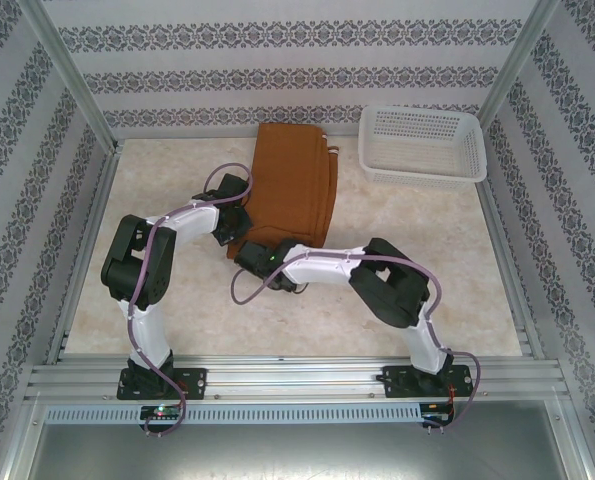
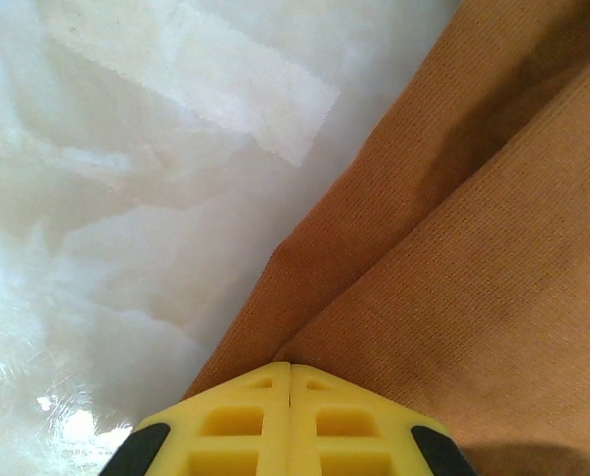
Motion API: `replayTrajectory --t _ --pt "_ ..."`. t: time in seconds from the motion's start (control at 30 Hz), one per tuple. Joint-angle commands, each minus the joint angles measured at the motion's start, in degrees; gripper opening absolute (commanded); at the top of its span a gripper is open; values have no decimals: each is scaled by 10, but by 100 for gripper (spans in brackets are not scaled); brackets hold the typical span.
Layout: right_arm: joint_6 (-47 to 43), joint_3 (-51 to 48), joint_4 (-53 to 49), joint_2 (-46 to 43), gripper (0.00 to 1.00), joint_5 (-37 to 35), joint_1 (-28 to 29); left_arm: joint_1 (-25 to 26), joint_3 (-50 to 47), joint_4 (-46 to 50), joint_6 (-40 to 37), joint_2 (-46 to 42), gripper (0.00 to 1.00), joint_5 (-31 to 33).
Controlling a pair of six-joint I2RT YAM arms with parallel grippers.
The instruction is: Roll up the long pants
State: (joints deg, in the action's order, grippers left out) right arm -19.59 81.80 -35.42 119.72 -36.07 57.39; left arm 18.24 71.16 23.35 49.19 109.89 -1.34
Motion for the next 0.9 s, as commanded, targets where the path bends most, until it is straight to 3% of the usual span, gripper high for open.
replayTrajectory --t 0.0,0.07,0.1,0.17,0.2,0.53,0.87 --pt "-44 22 54 41 73 -7 -36 -5 -5 32 -16 -12 0 -12" --pt "-38 31 49 52 62 20 -61 -7 -12 31 -16 -22 0 -11" --pt "-33 33 49 57 51 36 -73 -8 -16 31 -16 -27 0 -10" --pt "-15 45 31 63 23 85 -96 -11 -22 32 -16 -38 0 -9" --pt "-13 46 29 64 2 99 -103 -13 -25 33 -16 -45 0 -9" --pt "23 66 -49 18 0 210 -110 -32 -39 61 -13 -166 0 27" --pt "86 259 -289 23 0 400 -120 -31 -71 74 8 -280 0 2"
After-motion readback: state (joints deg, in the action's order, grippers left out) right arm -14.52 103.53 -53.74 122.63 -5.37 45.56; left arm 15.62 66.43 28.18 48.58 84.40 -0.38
